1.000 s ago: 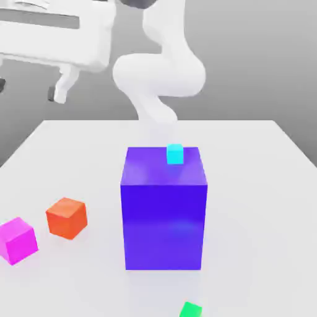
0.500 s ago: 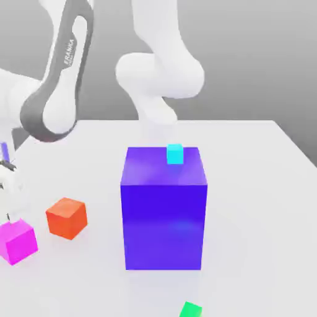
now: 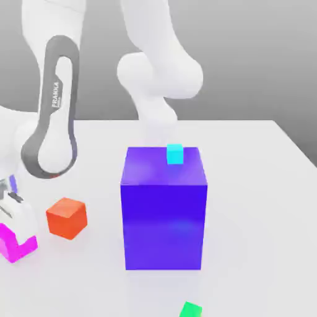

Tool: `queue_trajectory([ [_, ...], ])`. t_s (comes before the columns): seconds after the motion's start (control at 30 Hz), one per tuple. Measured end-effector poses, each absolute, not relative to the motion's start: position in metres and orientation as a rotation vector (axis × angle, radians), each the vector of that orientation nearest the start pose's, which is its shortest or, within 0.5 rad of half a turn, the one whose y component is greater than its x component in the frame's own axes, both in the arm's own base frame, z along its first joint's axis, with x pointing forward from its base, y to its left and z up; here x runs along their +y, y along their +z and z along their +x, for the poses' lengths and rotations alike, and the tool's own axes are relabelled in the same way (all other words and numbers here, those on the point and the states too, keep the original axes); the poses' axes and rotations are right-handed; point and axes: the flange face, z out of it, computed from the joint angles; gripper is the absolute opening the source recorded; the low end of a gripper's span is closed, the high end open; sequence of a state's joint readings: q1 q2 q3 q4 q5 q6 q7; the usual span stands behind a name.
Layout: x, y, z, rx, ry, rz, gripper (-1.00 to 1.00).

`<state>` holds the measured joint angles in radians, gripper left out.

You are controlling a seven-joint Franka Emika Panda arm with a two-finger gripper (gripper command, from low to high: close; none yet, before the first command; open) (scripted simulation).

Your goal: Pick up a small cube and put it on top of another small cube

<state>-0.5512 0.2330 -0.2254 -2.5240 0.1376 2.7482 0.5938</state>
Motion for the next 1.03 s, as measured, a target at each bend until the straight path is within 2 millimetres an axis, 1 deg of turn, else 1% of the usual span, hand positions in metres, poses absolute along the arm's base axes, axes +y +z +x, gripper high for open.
queue_trajectory([
  [0.03, -0.329, 0.203, 0.323, 2.129, 0.000, -2.309, -1.00],
  [0.07, -0.322, 0.208, 0.331, 2.116, 0.001, -2.321, -1.00],
  [0.13, -0.299, 0.214, 0.356, 2.075, 0.001, -2.358, -1.00],
  [0.2, -0.273, 0.217, 0.383, 2.030, 0.001, -2.397, -1.00],
  [0.37, -0.193, 0.225, 0.440, 1.909, 0.001, -2.494, -1.00],
  [0.5, -0.121, 0.231, 0.474, 1.810, 0.001, -2.567, -1.00],
  [0.63, -0.042, 0.237, 0.496, 1.707, 0.001, -2.636, -1.00],
  [0.77, 0.039, 0.243, 0.504, 1.605, 0.000, -2.699, -1.00],
  [0.8, 0.048, 0.236, 0.505, 1.592, 0.000, -2.706, -1.00],
  [0.83, 0.053, 0.226, 0.506, 1.587, -0.001, -2.710, -1.00],
  [0.9, 0.057, 0.199, 0.506, 1.582, -0.001, -2.713, -1.00],
  [0.93, 0.058, 0.188, 0.505, 1.581, 0.000, -2.714, 1.00],
  [1.03, 0.058, 0.188, 0.505, 1.581, -0.001, -2.714, 1.00],
])
